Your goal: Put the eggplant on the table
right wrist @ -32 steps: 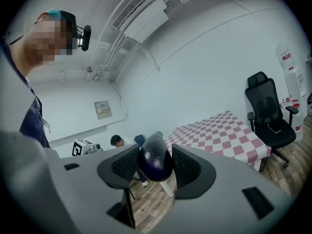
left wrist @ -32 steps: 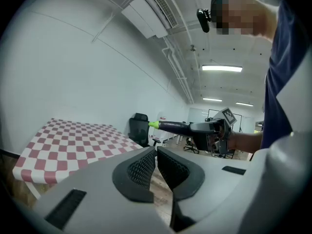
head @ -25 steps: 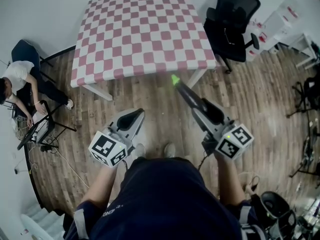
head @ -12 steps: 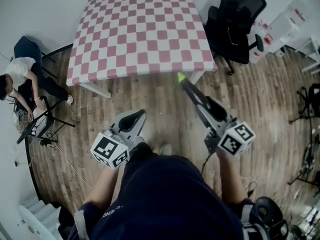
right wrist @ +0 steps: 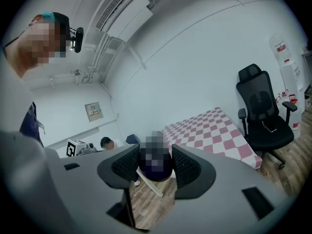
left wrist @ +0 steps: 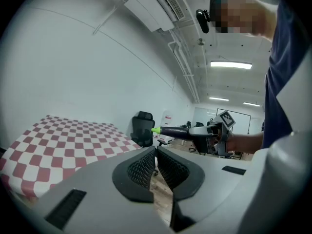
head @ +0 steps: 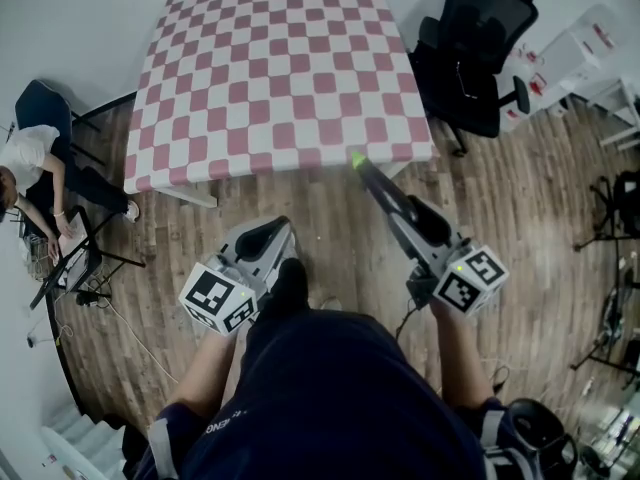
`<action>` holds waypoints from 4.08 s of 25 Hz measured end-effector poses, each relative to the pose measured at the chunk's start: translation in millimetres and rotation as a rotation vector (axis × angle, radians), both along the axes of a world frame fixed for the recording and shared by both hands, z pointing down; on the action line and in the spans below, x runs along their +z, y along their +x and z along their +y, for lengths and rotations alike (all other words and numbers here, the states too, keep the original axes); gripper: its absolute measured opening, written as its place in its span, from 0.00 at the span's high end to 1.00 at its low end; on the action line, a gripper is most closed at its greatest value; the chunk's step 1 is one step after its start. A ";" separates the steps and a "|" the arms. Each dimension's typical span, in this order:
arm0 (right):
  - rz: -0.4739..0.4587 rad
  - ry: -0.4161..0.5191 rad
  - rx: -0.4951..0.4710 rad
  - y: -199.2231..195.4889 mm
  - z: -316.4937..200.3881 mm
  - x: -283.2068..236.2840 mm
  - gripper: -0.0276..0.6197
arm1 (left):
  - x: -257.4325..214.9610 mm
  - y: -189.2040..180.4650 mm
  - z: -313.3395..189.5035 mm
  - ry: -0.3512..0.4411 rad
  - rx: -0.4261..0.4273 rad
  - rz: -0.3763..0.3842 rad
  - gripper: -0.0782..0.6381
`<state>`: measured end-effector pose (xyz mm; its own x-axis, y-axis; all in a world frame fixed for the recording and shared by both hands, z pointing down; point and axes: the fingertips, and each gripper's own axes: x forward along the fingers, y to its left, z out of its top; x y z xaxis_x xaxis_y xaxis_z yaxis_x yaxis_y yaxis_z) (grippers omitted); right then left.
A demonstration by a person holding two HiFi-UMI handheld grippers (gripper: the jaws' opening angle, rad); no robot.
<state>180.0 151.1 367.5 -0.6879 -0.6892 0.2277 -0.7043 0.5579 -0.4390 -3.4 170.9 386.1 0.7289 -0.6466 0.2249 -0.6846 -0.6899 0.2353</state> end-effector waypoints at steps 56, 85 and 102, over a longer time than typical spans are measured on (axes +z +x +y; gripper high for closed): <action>0.279 -0.312 0.053 -2.9 -331.1 202.4 0.62 | 68.2 -21.5 -291.1 -0.194 0.075 -0.166 0.84; 0.539 -0.382 -0.036 -9.7 -325.5 275.3 0.58 | 76.6 -23.2 -304.8 -0.219 0.055 -0.155 0.84; 0.296 -0.236 0.037 -32.3 -316.1 132.8 0.66 | 41.5 -58.3 -292.0 -0.122 0.032 -0.084 0.84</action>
<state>147.7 -165.0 500.3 -0.5444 -0.6174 0.5679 -0.8375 0.4376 -0.3271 -61.7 -121.1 427.6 0.7243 -0.5873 0.3612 -0.6832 -0.6818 0.2614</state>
